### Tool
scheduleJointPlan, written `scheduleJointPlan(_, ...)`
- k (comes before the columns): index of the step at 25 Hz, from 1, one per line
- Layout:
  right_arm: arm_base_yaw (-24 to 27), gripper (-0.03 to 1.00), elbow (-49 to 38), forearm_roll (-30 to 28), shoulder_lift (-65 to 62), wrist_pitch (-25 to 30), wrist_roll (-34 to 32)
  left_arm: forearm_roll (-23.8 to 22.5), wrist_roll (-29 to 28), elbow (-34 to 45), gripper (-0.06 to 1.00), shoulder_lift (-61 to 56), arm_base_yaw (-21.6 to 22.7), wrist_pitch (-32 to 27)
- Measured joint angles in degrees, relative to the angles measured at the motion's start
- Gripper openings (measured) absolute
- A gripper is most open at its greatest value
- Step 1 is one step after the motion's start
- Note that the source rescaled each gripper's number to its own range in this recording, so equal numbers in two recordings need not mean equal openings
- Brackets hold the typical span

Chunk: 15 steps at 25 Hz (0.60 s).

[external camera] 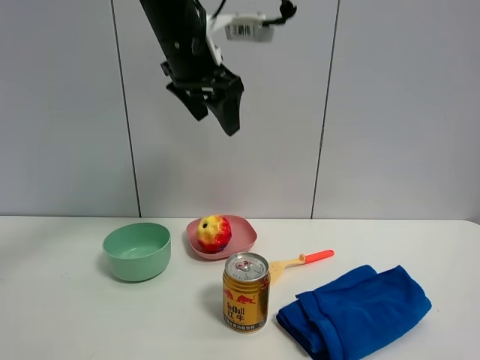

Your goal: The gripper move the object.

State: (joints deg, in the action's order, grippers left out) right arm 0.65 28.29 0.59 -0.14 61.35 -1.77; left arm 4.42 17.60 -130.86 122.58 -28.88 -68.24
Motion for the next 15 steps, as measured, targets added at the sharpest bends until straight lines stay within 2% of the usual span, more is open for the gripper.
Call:
scheduleJointPlan(4, 0.00, 1.00, 0.00, 0.00, 0.00, 0.00, 0.00, -5.57, -7.73, -0.57, 0.61, -5.69, -0.05, -1.19)
scheduleJointPlan(6, 0.00, 1.00, 0.00, 0.00, 0.00, 0.00, 0.00, -8.76, -11.04, -0.57, 0.56, -8.59, -0.10, -1.38)
scheduleJointPlan(7, 0.00, 1.00, 0.00, 0.00, 0.00, 0.00, 0.00, -10.37, -12.30, -0.52, 0.48, -10.29, -0.10, -1.38)
scheduleJointPlan(8, 0.00, 1.00, 0.00, 0.00, 0.00, 0.00, 0.00, -11.63, -13.01, -0.17, 0.40, -11.80, -0.10, -1.38)
scheduleJointPlan(10, 0.00, 1.00, 0.00, 0.00, 0.00, 0.00, 0.00, -13.93, -13.23, 2.16, 0.29, -15.79, -0.10, -1.35)
scheduleJointPlan(15, 0.00, 1.00, 0.00, 0.00, 0.00, 0.00, 0.00, -14.56, -12.48, 15.53, 0.26, -26.16, 2.36, -1.35)
